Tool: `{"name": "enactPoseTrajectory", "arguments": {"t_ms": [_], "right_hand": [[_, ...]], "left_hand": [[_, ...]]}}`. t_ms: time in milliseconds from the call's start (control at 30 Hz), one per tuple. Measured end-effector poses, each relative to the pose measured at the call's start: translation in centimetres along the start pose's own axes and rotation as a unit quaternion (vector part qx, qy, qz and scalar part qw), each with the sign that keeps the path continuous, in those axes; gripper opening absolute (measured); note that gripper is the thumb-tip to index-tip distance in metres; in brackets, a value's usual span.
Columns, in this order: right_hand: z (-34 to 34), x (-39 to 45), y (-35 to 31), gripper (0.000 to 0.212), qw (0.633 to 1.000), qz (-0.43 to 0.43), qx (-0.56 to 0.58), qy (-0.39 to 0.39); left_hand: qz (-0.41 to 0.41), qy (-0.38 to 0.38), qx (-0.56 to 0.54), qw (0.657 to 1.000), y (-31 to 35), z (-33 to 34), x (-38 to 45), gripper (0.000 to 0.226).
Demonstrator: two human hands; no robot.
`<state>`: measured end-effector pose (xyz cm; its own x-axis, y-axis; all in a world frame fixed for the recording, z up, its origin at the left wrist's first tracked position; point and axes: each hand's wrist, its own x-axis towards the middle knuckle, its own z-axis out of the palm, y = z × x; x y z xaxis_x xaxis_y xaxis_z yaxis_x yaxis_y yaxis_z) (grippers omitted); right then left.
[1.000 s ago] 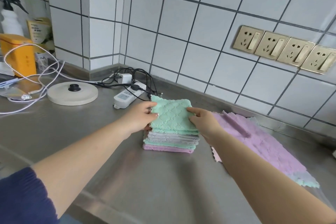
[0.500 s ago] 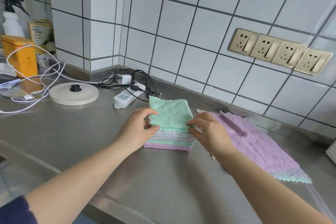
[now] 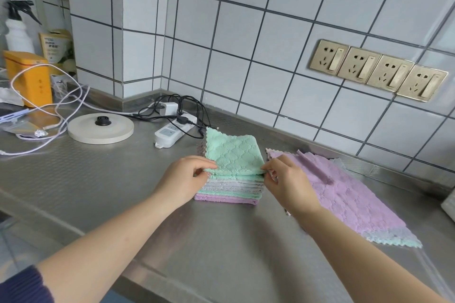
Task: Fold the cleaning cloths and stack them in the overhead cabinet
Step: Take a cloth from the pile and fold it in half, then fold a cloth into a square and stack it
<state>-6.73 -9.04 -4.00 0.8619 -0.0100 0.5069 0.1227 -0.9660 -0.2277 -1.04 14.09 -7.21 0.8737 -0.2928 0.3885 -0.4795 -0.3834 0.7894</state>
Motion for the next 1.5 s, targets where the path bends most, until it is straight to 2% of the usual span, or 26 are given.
{"name": "enactPoseTrajectory", "arguments": {"t_ms": [133,200,233,300,367,433,500,567,667,800,900,1000,1067,1167,1267,1367,1500], "right_hand": [[0.1,-0.3,-0.1,0.019,1.0,0.012,-0.013,-0.015],[0.0,-0.3,-0.1,0.017,1.0,0.014,0.0,0.005],[-0.2,-0.2,-0.2,0.017,0.999,0.015,0.016,0.024],[-0.4,0.8,-0.8,0.018,0.996,0.014,0.052,0.064],[-0.2,2.6,-2.1,0.024,0.997,0.004,0.046,0.069],[0.6,4.6,-3.7,0.034,1.0,-0.005,0.002,0.012],[1.6,5.9,-4.8,0.042,0.995,-0.014,-0.053,-0.081],[2.6,6.7,-4.6,0.045,0.98,-0.012,-0.096,-0.176],[3.8,6.4,-3.1,0.051,0.96,0.028,-0.11,-0.254],[5.2,5.5,-1.9,0.058,0.965,0.076,-0.064,-0.244],[5.1,5.5,-2.1,0.06,0.968,0.076,-0.059,-0.231],[3.7,4.9,-1.8,0.056,0.981,0.079,-0.031,-0.176],[2.1,3.5,-0.3,0.047,0.988,0.095,0.018,-0.122],[-0.5,0.5,3.2,0.033,0.986,0.124,0.034,-0.102],[-3.6,-3.0,7.7,0.024,0.981,0.15,-0.024,-0.124],[-6.7,-6.2,11.3,0.02,0.97,0.187,-0.058,-0.145],[-9.3,-9.5,14.5,0.023,0.955,0.217,-0.083,-0.184]], "left_hand": [[-0.003,-0.022,0.014,1.0,0.0,-0.2,-0.1,0.03],[0.006,-0.037,0.027,0.999,0.6,-0.7,-0.3,0.022],[0.015,-0.026,0.038,0.999,1.0,-1.0,-0.3,0.025],[0.056,0.049,0.085,0.994,1.7,-1.7,0.4,0.044],[0.084,0.083,0.144,0.982,2.5,-1.7,2.3,0.044],[0.074,0.027,0.235,0.969,3.4,-0.8,4.3,0.043],[0.045,-0.061,0.328,0.942,3.9,0.7,5.6,0.049],[-0.001,-0.145,0.37,0.918,3.6,2.0,6.1,0.054],[-0.061,-0.201,0.364,0.907,2.4,2.8,6.0,0.054],[-0.069,-0.195,0.34,0.918,1.6,3.1,5.5,0.055],[-0.063,-0.182,0.346,0.918,2.0,3.0,5.4,0.054],[-0.017,-0.133,0.371,0.919,3.3,2.5,5.2,0.046],[0.052,-0.094,0.381,0.918,4.8,2.8,4.9,0.038],[0.163,-0.071,0.356,0.917,7.0,4.5,4.2,0.034],[0.23,-0.107,0.326,0.911,9.5,8.4,3.0,0.031],[0.253,-0.16,0.305,0.904,10.8,12.7,1.9,0.029],[0.221,-0.228,0.271,0.909,11.4,17.1,0.7,0.029]]}}
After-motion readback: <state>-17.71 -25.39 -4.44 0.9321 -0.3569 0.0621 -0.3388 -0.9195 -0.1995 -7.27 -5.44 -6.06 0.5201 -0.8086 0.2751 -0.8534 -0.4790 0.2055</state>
